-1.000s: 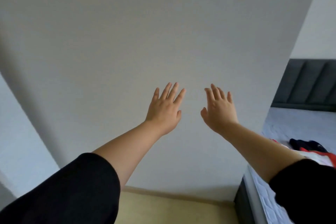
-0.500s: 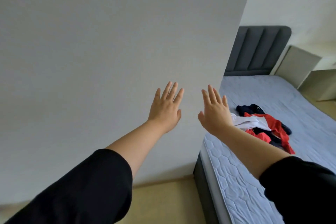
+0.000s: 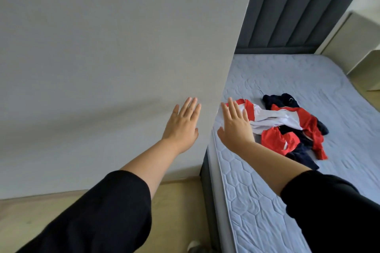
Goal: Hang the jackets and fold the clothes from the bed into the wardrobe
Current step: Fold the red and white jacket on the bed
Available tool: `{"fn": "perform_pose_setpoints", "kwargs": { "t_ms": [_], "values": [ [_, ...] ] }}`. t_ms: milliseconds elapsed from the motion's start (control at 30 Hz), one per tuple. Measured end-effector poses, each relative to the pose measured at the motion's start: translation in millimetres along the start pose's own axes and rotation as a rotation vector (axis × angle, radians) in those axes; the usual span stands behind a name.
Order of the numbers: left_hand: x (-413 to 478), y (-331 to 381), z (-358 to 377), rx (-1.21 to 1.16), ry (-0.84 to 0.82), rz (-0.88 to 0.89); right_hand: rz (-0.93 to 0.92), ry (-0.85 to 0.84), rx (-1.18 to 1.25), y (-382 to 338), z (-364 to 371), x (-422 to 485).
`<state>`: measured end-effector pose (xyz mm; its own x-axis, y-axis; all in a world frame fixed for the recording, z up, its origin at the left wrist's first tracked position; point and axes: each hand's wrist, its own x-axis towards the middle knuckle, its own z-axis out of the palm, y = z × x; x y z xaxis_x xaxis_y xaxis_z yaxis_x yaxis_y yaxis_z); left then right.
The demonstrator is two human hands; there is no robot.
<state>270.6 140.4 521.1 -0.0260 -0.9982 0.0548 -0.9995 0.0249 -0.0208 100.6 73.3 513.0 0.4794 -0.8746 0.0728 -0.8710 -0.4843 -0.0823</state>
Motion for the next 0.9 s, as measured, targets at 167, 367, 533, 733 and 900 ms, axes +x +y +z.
{"fn": "perform_pose_setpoints", "kwargs": {
  "t_ms": [167, 367, 533, 733, 900],
  "values": [
    [16.1, 29.6, 75.5, 0.021, -0.053, 0.109, 0.021, -0.046, 0.028, 39.4, 68.9, 1.6],
    [30.0, 55.3, 184.2, -0.005, -0.067, 0.194, 0.122, -0.121, 0.052, 80.4, 184.8, -17.7],
    [28.3, 77.8, 272.5, -0.035, -0.080, 0.179, 0.141, -0.115, 0.066, 103.9, 268.9, -24.8],
    [50.8, 103.8, 354.4, -0.027, -0.042, 0.186, 0.179, -0.062, 0.071, 140.6, 360.2, -27.2],
    [78.0, 139.6, 411.9, -0.055, -0.056, 0.152, 0.233, -0.042, 0.114, 188.6, 417.9, -35.7]
  ]
}}
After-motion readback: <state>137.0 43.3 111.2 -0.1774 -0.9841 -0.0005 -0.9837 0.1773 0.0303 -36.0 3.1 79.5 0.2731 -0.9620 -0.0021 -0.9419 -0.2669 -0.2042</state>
